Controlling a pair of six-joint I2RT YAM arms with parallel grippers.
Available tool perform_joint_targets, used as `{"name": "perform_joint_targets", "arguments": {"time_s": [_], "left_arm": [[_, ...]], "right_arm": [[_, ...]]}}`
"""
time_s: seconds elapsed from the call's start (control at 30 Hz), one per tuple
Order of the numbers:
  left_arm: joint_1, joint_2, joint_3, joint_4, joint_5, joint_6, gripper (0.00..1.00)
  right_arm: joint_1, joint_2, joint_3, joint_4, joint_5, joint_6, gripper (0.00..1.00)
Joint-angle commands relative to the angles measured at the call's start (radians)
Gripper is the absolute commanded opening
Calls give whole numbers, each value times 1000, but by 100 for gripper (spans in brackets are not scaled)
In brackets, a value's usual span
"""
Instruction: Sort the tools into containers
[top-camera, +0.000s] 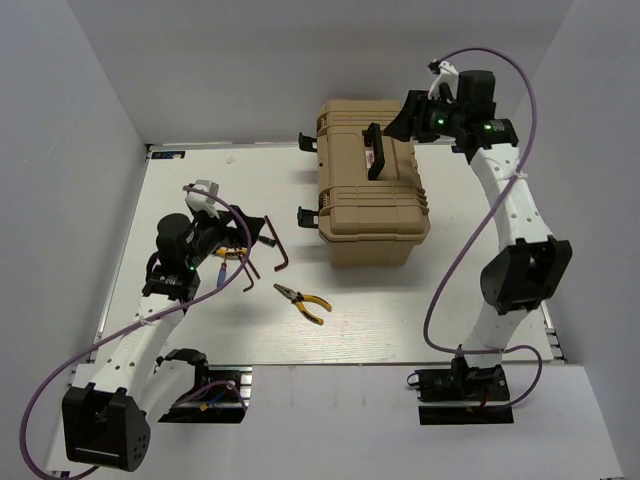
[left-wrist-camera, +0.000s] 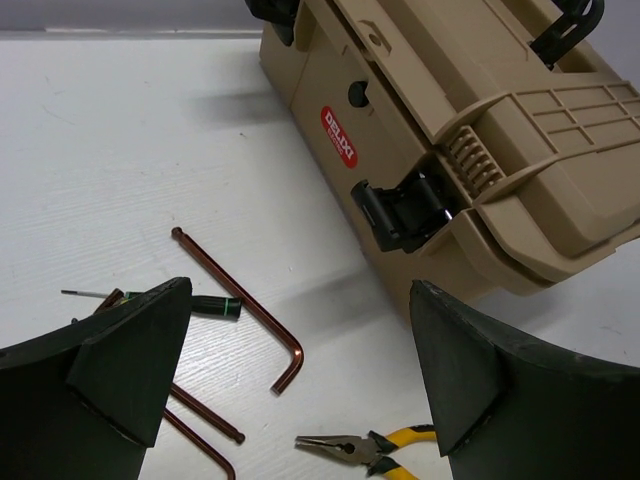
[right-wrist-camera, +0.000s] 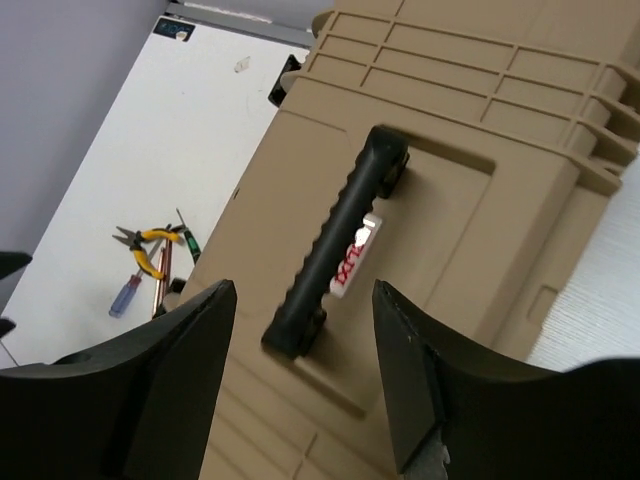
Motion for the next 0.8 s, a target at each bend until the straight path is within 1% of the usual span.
{"name": "perform_joint_targets", "arguments": {"time_s": [0.0, 0.2, 0.4, 0.5, 0.53, 0.57, 0.6, 0.63, 0.7, 0.77], "left_arm": [[-2, 11, 49, -2, 38, 5, 100], [-2, 21, 49, -11, 38, 5, 100], [-2, 41, 49, -11, 58, 5, 100], [-2, 41, 49, -11, 58, 14, 100], [-2, 41, 49, -11, 58, 15, 100], [-2, 41, 49, -11, 58, 15, 100], [-2, 41, 49, -11, 58, 15, 100], [-2, 41, 49, -11, 58, 15, 100], [-2, 41, 49, -11, 68, 15, 100], [-2, 41, 49, -2, 68, 15, 100]], "right_arm": [[43, 83, 75, -6, 63, 46, 64], [74, 208, 138, -3, 140, 37, 64], [97, 264, 160, -12, 169, 30, 64], [109, 273, 160, -20, 178, 26, 54], [117, 273, 161, -27, 185, 25, 43], [118, 273, 163, -32, 209, 16, 36], [126, 270, 164, -37, 218, 16, 32], [132, 264, 164, -40, 230, 13, 24], [140, 256, 167, -54, 253, 7, 13], [143, 238, 169, -54, 277, 10, 0]]}}
